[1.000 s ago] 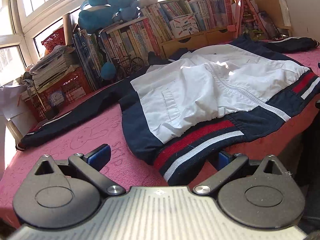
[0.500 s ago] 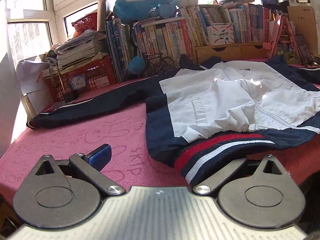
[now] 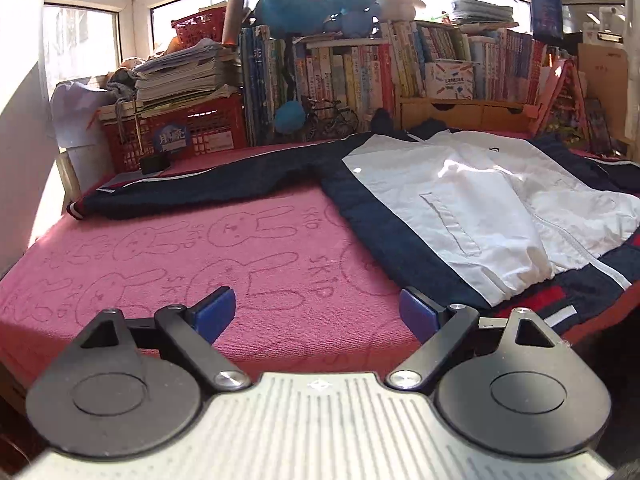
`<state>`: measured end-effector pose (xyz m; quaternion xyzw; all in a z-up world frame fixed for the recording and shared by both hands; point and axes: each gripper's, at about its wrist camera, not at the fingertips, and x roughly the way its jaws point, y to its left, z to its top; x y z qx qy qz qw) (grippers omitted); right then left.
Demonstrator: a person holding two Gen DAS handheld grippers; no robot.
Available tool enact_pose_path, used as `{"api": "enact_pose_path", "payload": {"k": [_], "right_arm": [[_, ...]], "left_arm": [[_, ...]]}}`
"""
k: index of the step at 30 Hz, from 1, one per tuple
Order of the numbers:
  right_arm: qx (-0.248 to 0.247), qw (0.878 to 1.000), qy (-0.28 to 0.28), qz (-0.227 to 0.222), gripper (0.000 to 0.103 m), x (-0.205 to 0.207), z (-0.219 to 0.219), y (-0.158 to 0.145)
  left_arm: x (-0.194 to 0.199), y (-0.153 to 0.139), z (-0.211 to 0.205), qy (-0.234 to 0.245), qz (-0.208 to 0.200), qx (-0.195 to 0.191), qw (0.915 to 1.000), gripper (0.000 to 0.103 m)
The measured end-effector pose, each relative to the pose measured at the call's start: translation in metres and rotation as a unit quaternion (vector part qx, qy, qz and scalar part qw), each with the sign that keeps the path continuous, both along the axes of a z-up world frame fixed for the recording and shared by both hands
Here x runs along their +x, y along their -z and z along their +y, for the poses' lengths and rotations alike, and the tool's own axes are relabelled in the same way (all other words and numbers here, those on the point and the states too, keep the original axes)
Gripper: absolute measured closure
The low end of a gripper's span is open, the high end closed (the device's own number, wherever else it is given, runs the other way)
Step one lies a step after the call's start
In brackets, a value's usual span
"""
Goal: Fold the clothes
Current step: 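Grasp the striped waistband with the right gripper, pull it straight, release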
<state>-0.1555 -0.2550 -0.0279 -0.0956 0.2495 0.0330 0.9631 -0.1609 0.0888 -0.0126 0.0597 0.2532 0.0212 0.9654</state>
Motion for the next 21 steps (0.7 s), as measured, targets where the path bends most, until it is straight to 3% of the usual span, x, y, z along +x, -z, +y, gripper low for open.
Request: {"api": "enact_pose_path", "payload": {"k": [3, 6, 9, 16, 19, 21], "right_arm": [[0.026, 1.0, -0.01, 0.006, 0.076, 0.0, -0.006, -0.005], [0.061, 0.998, -0.016, 0.013, 0.071, -0.001, -0.015, -0.01], [0.079, 0.997, -0.01, 0.01, 0.068, -0.001, -0.019, -0.011], [0.118, 0.993, -0.003, 0.016, 0.056, 0.005, -0.025, -0.007], [0.117, 0.993, -0.01, 0.015, 0.04, 0.006, -0.025, -0.007], [0.116, 0.993, -0.028, 0.015, 0.031, 0.007, -0.02, -0.006]], "left_arm": [[-0.01, 0.008, -0.043, 0.092, -0.002, 0.039, 0.995, 0.007], [-0.003, 0.024, -0.078, 0.128, 0.0, 0.094, 0.9874, 0.006], [0.013, 0.042, -0.094, 0.128, 0.018, 0.118, 0.9845, 0.006], [0.034, 0.024, -0.05, 0.011, -0.014, 0.091, 0.9957, 0.005], [0.042, 0.013, -0.027, -0.045, -0.032, 0.075, 0.9956, 0.002], [0.05, 0.013, -0.018, -0.072, -0.022, 0.081, 0.9938, 0.003]]}}
